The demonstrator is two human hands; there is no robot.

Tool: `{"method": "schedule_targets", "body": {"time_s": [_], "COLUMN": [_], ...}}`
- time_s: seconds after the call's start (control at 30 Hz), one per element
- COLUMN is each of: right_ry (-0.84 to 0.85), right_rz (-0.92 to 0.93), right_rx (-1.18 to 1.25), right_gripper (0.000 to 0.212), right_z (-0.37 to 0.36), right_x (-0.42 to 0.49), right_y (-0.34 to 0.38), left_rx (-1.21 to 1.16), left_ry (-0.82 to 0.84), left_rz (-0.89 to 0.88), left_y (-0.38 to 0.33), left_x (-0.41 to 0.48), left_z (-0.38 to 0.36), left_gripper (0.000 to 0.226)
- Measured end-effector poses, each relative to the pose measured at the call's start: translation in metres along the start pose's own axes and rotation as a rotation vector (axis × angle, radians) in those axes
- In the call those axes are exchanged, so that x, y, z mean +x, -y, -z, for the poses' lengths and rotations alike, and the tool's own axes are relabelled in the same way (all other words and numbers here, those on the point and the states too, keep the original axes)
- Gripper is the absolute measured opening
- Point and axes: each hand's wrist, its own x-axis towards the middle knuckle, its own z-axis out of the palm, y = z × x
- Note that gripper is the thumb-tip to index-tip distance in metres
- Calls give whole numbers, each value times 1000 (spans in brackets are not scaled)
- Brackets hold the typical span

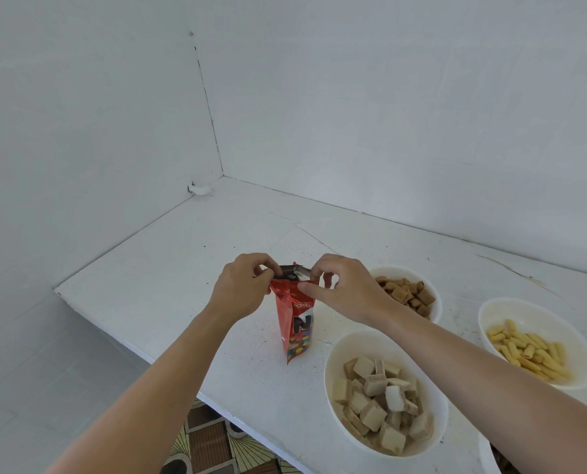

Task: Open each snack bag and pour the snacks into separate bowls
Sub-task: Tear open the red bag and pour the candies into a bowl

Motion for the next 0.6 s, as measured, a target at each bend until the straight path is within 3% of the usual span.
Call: {"method": "schedule_targets", "body": {"time_s": [0.37,0.6], "right_ry": [14,67], "right_rz": [129,315], "right_rx": [85,-192], "right_gripper": [11,11], "right_z": [-3,-8], "right_x": [-14,-14], "right_y": [-3,6], "left_rx": [-25,-94], "left_ry": [40,-1], "left_rz": [-7,19], "left_y": [4,7], "left_x": [-9,-13], "left_z": [7,5], "left_gripper": [15,14]}}
